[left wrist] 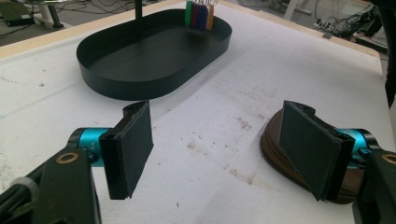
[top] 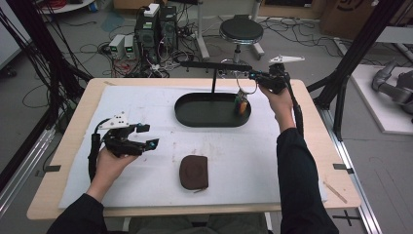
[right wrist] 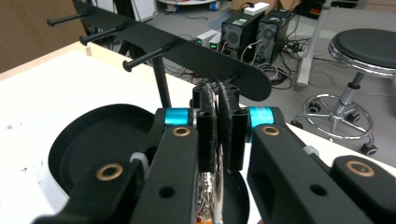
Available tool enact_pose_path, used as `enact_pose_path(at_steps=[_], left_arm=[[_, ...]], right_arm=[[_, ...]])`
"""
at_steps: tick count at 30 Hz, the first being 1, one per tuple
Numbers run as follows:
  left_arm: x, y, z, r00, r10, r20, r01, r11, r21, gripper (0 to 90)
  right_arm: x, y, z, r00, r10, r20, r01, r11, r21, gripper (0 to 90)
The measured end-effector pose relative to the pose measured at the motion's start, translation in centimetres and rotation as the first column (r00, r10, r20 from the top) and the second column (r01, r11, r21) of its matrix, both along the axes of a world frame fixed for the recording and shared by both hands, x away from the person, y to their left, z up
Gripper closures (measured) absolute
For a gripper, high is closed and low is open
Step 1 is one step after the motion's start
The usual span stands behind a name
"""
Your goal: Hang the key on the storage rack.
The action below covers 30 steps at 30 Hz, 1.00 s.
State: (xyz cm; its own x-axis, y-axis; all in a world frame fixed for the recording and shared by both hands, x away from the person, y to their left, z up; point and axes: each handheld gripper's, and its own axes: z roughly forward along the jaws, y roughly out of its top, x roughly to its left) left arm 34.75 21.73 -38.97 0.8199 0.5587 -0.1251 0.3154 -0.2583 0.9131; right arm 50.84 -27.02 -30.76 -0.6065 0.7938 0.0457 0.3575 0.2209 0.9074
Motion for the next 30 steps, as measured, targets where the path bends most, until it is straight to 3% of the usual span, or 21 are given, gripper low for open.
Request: enact_pose_path(at_steps=[7,10,12,15,18,21,24,26,28,30], left_arm=[[0.0,0.0,-0.1,1.0000,0.003,-0.002,-0.003,1.0000,0.002,26.2],[0.0,0.0,-0.1,1.0000,0.003,-0.001,-0.003,1.0000,0.006,26.2],[0.1,0.1,-0.1,1.0000,0.005,0.002,-0.005,1.0000,0.007,26.2],[0.1,0.2,-0.1,0.9999,0.010,-0.001,-0.010,0.9999,0.003,26.2],[0.1,0.1,-0.1,0.9999,0.013,0.005,-0.013,0.9999,0.003,26.2],[0.0,0.0,0.0,0.9999,0.013,0.006,-0.013,0.9999,0.006,26.2],[-0.1,-0.1,0.2,0.9998,0.011,0.015,-0.011,0.9999,0.009,26.2],[-0.2,-0.2,0.3,0.9997,0.018,0.019,-0.018,0.9998,0.008,26.2],[-0.2,-0.1,0.3,0.9994,0.029,0.020,-0.029,0.9996,0.005,26.2],[-0.2,0.0,0.2,0.9990,0.040,0.020,-0.040,0.9992,-0.001,26.3]], right_arm=[[-0.7,-1.2,0.8,0.9992,-0.031,0.026,0.031,0.999,-0.020,72.0],[-1.3,-1.7,1.0,0.9996,-0.024,0.017,0.026,0.997,-0.072,61.0],[-1.9,-2.4,1.3,0.9999,-0.011,-0.006,0.011,0.997,-0.073,50.1],[-2.6,-2.7,1.6,0.9998,0.006,-0.017,-0.007,0.997,-0.077,46.4],[-4.6,-3.3,1.7,0.9989,0.037,0.028,-0.035,0.996,-0.084,45.4],[-6.2,-4.0,1.5,0.9984,0.054,0.015,-0.053,0.996,-0.072,42.4],[-8.0,-4.7,1.3,0.9969,0.065,0.046,-0.062,0.997,-0.052,42.0],[-9.1,-5.1,1.2,0.9968,0.072,0.035,-0.071,0.997,-0.036,38.8],[-10.4,-5.4,1.0,0.9937,0.085,0.073,-0.083,0.996,-0.024,39.5],[-11.4,-5.6,0.7,0.9930,0.087,0.080,-0.087,0.996,-0.014,38.7]])
